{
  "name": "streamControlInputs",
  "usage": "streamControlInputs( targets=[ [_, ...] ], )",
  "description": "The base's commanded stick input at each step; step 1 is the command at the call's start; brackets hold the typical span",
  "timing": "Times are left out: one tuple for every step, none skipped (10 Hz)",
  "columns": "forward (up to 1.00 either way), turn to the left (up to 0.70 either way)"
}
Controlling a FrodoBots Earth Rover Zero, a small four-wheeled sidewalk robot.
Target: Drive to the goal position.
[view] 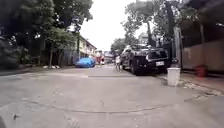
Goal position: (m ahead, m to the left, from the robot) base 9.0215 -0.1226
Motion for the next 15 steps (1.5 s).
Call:
streamControlInputs(
  targets=[
    [1.0,0.17],
    [1.0,0.27],
    [1.0,0.27],
    [1.0,0.15],
    [1.0,0.0],
    [1.0,0.0],
    [1.0,0.0],
    [1.0,0.0],
    [1.0,0.0],
    [1.0,0.0],
    [1.0,0.05],
    [1.0,0.24],
    [1.0,0.23],
    [1.0,0.05],
    [1.0,0.0]
  ],
)
